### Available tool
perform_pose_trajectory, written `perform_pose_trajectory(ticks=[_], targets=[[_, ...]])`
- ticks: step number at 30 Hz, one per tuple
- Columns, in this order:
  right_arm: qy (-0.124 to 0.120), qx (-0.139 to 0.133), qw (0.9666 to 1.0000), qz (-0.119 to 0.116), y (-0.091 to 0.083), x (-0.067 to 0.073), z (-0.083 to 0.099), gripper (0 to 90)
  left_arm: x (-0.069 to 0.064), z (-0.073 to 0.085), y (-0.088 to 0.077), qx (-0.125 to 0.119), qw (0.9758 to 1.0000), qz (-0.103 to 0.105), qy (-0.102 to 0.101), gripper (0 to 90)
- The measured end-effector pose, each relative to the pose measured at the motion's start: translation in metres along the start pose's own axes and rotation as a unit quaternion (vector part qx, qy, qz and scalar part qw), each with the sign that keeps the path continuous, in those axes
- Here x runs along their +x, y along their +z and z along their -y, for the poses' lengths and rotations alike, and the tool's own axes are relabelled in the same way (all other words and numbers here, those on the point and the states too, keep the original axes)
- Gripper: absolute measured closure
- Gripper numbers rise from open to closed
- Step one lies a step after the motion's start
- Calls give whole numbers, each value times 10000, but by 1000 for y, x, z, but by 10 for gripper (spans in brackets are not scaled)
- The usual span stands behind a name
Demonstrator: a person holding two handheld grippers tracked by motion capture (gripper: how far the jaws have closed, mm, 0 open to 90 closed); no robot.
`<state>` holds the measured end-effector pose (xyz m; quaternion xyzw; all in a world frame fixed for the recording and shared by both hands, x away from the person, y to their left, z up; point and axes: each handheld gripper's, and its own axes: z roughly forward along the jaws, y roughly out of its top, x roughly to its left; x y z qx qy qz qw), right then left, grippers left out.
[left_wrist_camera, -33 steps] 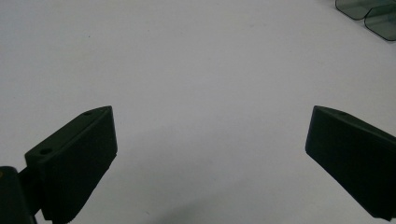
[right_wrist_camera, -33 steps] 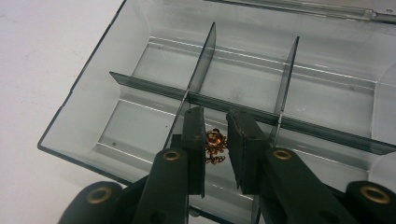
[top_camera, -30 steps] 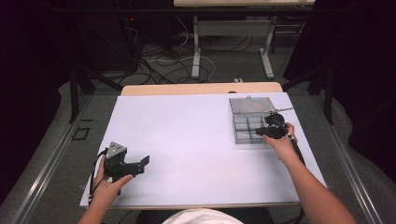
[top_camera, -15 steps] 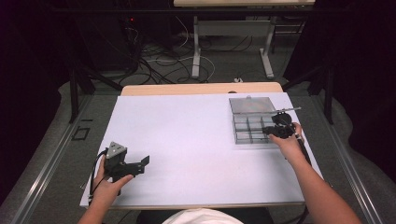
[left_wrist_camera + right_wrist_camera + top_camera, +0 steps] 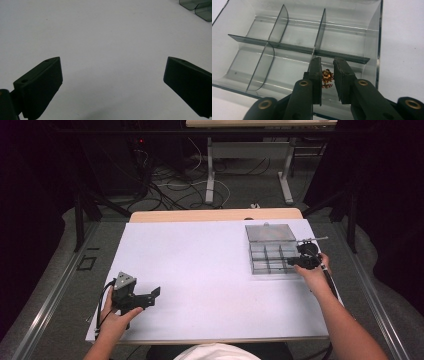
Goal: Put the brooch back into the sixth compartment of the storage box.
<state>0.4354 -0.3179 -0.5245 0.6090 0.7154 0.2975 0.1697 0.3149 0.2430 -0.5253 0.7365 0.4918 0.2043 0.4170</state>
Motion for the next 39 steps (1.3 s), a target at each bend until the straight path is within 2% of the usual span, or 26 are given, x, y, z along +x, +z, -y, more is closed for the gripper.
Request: perform_pose_trajectory(ticks=[10, 14, 22, 26, 29, 33, 39], targets=[[90, 26, 9999, 35, -1, -5, 2, 723, 0, 0, 0, 11, 10000, 1, -9, 23], [16, -48, 10000, 45, -2, -5, 1, 684, 0, 0, 0, 11, 10000, 4, -7, 23], [-46, -169, 9997, -167, -8, 1, -1, 573, 0, 0, 0, 14, 10000, 4, -13, 23], [-95, -131, 9994, -291, -12, 5, -2, 506, -1, 0, 1, -8, 10000, 4, -16, 23], [-194, -150, 9992, -322, -16, 9, -2, 469, 0, 0, 1, 13, 10000, 4, -17, 23], [-302, -130, 9983, -484, -21, 16, -2, 422, -1, 0, 1, -36, 10000, -20, -30, 23], [-455, -140, 9975, -530, -29, 26, -2, 385, -1, 1, 2, -35, 10000, -14, -29, 23]])
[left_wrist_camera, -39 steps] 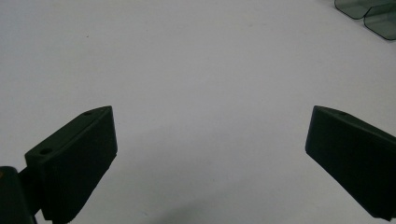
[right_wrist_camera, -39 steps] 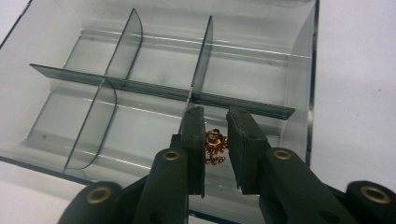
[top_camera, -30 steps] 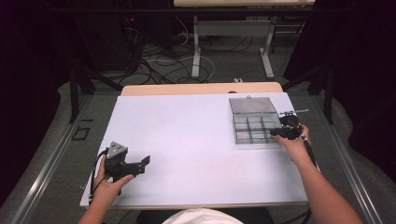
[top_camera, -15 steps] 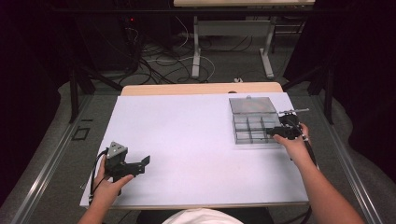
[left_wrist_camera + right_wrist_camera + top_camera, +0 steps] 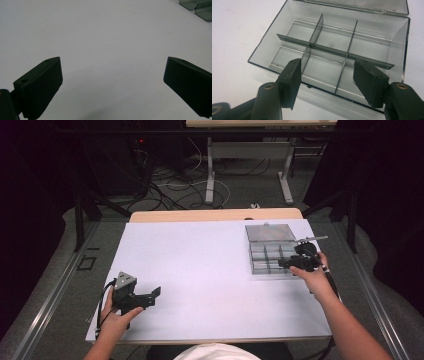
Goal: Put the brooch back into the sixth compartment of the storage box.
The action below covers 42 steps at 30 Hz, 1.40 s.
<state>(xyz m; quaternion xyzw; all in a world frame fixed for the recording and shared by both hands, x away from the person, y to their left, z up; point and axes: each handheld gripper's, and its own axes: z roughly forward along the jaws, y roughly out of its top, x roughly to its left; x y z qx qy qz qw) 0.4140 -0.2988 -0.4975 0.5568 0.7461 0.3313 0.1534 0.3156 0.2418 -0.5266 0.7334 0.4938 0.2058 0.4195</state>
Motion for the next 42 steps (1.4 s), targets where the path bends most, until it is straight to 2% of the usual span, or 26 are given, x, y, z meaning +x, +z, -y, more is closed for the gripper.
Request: perform_pose_trajectory(ticks=[3, 5, 8, 11, 13, 15, 19, 25, 30, 33, 34, 37, 42], targets=[[-59, -38, 10000, -34, -3, 6, -1, 365, 0, 0, 0, -1, 10000, -4, -3, 23], [-8, -6, 9998, -178, -5, 9, 0, 352, 0, 0, 0, 1, 10000, -8, 3, 24], [-59, -62, 9998, -187, -8, 17, 2, 297, 0, 0, 0, 6, 10000, -6, 4, 23], [-94, -115, 9995, -282, -10, 25, 4, 199, 0, 0, 0, 2, 10000, -4, -2, 23], [-73, -138, 9991, -384, -12, 31, 5, 170, 0, 0, 0, -5, 10000, 5, -3, 23], [-241, -213, 9988, -382, -13, 36, 7, 153, 0, 0, 0, 5, 10000, 1, 5, 23], [-419, -245, 9980, -397, -16, 47, 12, 134, 0, 0, -1, 36, 10000, 11, 12, 23], [-480, -282, 9972, -490, -16, 61, 23, 33, 0, 0, -1, 59, 10000, 21, 20, 24], [-541, -289, 9969, -485, -14, 74, 34, 0, 0, 0, -1, 36, 10000, 24, 19, 24], [-593, -319, 9961, -562, -13, 78, 41, 0, 0, 0, -1, 33, 10000, 26, 21, 24], [-543, -308, 9964, -581, -12, 80, 44, 0, 0, 0, -1, 40, 10000, 24, 20, 24], [-607, -352, 9957, -601, -8, 84, 51, 0, 1, 0, -1, 44, 10000, 10, 59, 23], [-726, -268, 9954, -568, -1, 89, 59, 0, 0, 0, -1, 44, 10000, 14, 50, 24]])
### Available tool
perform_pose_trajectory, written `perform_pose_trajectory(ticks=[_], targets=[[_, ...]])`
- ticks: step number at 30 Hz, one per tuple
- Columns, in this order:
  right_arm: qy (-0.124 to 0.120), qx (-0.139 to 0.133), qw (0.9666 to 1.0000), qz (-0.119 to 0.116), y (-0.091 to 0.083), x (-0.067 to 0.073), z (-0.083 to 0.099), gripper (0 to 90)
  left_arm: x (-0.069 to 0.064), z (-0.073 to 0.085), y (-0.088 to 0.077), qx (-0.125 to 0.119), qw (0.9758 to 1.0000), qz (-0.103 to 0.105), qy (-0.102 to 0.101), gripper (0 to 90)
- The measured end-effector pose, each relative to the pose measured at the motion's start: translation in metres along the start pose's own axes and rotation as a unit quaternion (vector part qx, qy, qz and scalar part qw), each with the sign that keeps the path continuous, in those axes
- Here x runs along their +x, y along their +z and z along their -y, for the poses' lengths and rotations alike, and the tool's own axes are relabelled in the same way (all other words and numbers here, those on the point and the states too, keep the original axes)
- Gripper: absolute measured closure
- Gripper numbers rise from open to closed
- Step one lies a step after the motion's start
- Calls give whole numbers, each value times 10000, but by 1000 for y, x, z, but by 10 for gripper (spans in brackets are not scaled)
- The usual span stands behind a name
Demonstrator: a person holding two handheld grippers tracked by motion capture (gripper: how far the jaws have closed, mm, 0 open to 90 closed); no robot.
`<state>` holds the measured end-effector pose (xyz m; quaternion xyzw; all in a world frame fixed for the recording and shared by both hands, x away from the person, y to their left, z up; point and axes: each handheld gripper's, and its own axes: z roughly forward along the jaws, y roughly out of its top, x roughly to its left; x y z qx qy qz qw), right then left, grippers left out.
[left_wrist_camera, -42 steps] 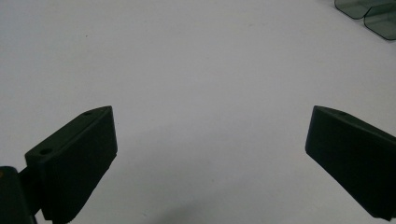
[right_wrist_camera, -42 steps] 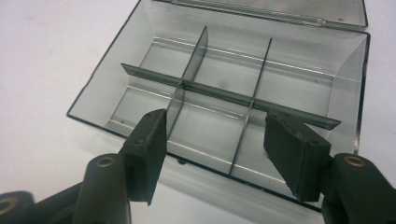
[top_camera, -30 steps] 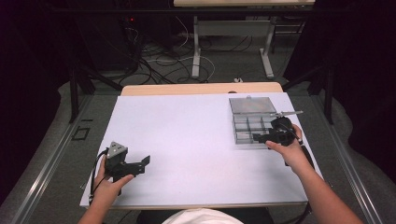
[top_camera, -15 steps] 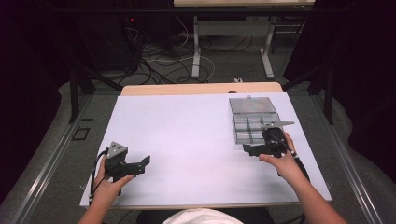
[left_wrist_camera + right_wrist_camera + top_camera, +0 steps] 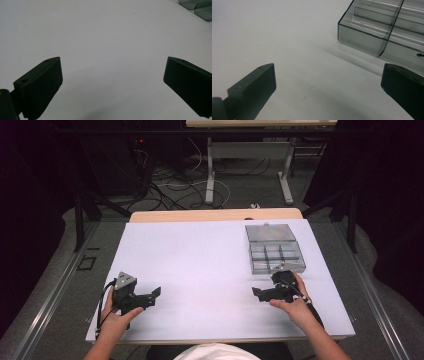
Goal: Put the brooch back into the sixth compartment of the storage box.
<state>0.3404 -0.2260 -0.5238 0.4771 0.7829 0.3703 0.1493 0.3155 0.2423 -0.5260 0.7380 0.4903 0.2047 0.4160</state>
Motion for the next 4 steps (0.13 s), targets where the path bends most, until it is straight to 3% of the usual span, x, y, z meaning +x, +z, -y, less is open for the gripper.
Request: perform_pose_trajectory(ticks=[4], targets=[[13, 2, 10000, -23, 2, 1, 3, 0, 0, 0, 0, -38, 10000, -20, -12, 23]])
